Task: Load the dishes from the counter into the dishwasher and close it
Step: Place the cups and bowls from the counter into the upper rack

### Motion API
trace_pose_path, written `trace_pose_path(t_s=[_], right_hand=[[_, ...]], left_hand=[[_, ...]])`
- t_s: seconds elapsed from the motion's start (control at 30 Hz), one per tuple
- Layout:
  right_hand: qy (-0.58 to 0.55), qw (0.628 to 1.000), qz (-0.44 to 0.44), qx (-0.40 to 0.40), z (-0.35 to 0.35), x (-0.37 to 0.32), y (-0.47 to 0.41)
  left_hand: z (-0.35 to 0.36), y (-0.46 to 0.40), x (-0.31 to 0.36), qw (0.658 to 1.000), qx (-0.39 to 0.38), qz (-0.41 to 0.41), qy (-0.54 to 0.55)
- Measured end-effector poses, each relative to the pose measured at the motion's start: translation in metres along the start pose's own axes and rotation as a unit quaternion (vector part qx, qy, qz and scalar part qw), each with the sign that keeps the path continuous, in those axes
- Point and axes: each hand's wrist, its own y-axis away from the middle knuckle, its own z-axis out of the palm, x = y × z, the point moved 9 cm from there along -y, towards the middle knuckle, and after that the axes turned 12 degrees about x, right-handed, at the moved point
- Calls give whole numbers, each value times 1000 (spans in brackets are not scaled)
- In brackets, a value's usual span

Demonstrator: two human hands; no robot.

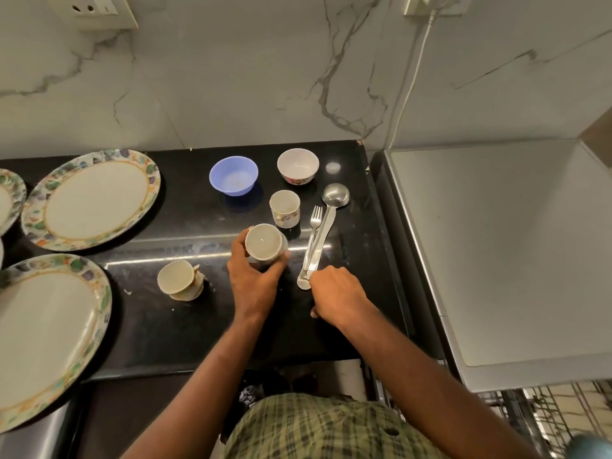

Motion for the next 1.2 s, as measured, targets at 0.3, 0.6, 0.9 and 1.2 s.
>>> trace_pose_path(t_s=[0.3,0.6,0.9,1.2], right_hand=[[-601,768,221,35,29,103,49],[-884,398,245,1,61,187,152],[-947,225,204,101,115,257,251],[-893,102,353,261,219,330,353]], left_hand=[[59,83,48,976,-202,76,25],[155,200,94,892,-437,110,31],[219,313,103,775,-603,186,-34],[236,366,86,724,-654,200,-97]])
